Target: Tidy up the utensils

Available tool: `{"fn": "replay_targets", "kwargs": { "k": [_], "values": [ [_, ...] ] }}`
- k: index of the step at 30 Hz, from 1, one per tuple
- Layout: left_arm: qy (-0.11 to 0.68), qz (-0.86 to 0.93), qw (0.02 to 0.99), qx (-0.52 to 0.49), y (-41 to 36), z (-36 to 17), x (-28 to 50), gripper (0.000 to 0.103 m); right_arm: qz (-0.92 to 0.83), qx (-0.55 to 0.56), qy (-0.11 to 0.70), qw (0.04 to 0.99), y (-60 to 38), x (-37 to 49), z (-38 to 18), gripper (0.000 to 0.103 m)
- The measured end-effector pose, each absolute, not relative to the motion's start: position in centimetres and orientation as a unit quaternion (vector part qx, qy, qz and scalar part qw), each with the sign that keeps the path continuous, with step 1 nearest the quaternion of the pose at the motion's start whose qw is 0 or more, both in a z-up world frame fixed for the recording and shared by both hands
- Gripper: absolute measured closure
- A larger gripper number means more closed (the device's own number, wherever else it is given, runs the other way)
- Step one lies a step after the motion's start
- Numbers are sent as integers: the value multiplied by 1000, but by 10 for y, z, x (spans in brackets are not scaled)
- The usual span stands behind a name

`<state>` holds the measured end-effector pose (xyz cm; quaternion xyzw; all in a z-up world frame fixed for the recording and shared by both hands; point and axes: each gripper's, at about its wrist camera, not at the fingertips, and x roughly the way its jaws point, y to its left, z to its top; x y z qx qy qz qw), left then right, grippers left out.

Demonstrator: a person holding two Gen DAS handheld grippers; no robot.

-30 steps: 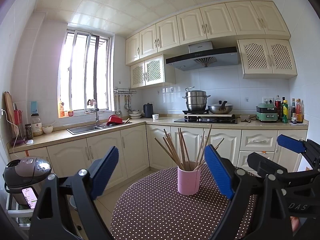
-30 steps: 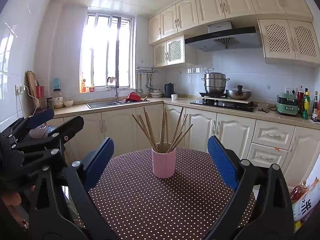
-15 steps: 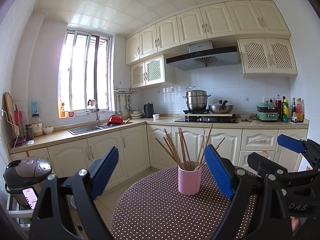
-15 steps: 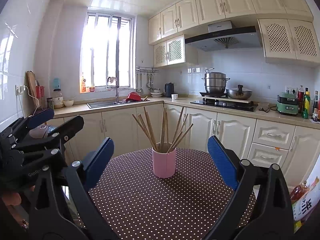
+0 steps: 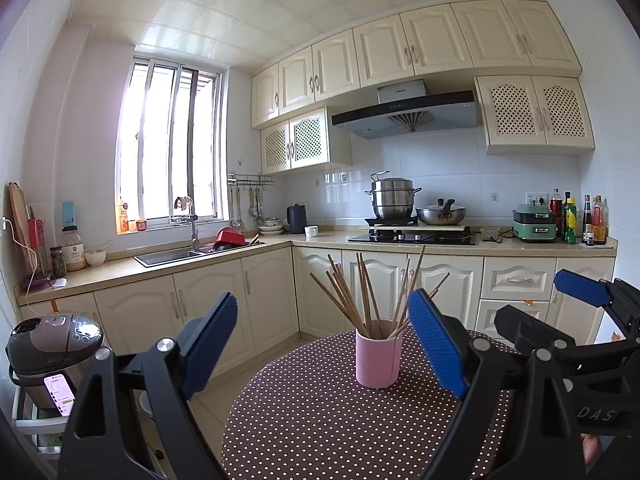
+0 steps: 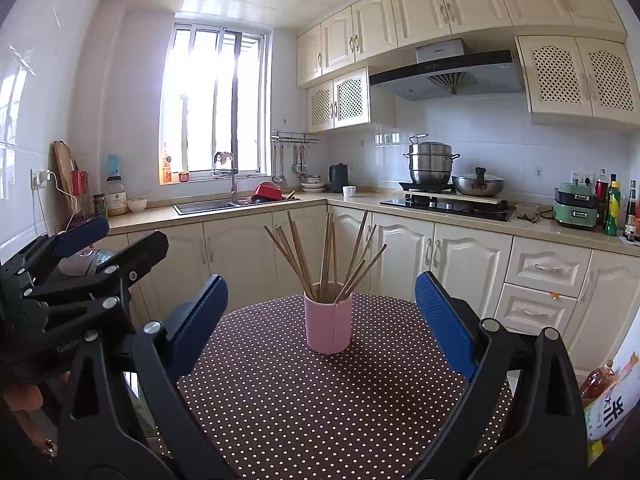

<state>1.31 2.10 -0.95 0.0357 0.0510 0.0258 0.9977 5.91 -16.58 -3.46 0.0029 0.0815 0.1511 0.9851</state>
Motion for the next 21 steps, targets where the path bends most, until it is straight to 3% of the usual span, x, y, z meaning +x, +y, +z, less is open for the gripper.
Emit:
{"fn": "replay_targets", "kwargs": {
  "k": [21],
  "values": [
    [58, 24, 997, 36, 19, -12, 18, 17, 147, 5, 89, 985, -164, 61, -38, 10]
  ]
}}
